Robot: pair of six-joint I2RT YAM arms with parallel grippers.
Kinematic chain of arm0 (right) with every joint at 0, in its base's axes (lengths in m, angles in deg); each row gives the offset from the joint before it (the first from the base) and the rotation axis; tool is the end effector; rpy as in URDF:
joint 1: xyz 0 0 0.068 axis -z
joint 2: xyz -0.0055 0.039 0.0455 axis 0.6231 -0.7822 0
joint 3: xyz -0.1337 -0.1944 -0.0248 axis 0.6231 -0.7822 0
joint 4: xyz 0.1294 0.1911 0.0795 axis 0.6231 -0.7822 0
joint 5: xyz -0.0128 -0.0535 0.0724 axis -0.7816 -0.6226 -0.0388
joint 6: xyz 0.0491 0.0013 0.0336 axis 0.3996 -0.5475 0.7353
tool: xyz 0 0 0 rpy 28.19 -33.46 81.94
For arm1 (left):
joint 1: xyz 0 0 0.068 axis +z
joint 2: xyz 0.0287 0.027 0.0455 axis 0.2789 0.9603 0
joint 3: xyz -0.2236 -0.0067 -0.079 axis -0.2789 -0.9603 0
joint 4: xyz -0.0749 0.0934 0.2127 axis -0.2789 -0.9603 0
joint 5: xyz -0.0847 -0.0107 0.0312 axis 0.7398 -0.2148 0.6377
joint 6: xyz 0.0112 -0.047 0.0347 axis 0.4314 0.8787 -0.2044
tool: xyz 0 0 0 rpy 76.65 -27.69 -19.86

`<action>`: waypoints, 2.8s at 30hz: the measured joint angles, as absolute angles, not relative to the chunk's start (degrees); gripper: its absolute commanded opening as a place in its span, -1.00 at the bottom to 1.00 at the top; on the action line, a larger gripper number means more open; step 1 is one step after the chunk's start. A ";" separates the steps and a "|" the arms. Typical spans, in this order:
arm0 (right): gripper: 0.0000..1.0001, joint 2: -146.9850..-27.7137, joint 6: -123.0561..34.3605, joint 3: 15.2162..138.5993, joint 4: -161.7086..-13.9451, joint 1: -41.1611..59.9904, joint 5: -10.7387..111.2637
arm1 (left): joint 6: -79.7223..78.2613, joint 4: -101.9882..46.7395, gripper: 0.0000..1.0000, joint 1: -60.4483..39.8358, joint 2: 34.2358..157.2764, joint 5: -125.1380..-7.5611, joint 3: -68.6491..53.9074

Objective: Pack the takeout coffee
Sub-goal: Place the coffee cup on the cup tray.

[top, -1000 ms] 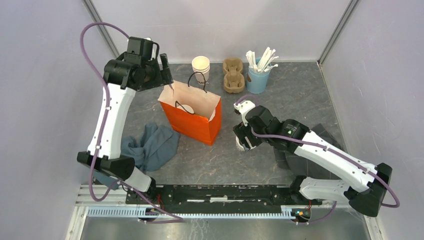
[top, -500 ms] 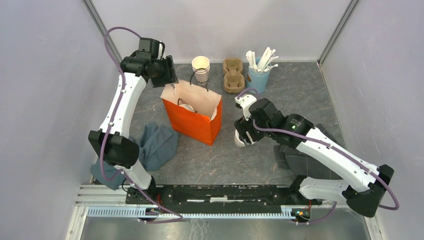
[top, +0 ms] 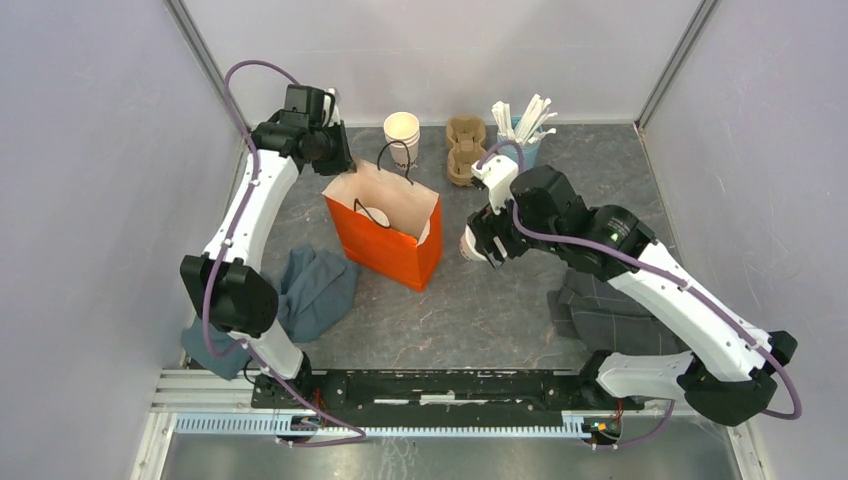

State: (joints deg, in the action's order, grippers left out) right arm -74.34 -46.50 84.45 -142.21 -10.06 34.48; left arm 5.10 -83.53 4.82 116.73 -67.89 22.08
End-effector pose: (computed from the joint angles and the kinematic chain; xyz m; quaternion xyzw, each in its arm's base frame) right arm 0.1554 0.1670 0.3659 -0.3101 0.8492 0.1319 0.4065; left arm 0.3350 -0.0726 0.3316 -0.0284 0.9335 -0.1409 0.3285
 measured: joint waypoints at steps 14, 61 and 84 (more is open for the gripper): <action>0.50 -77.49 -55.41 99.68 -143.57 -10.04 47.11 | -0.28 -64.62 -0.96 4.18 98.67 -63.74 0.60; 0.44 -96.88 -54.80 116.71 -142.52 -24.44 34.96 | 5.06 -60.29 -0.96 3.66 89.93 -65.70 -6.70; 0.43 -102.01 -54.50 116.75 -145.62 -28.85 27.88 | 10.26 -61.63 -0.96 3.18 89.69 -67.69 -5.08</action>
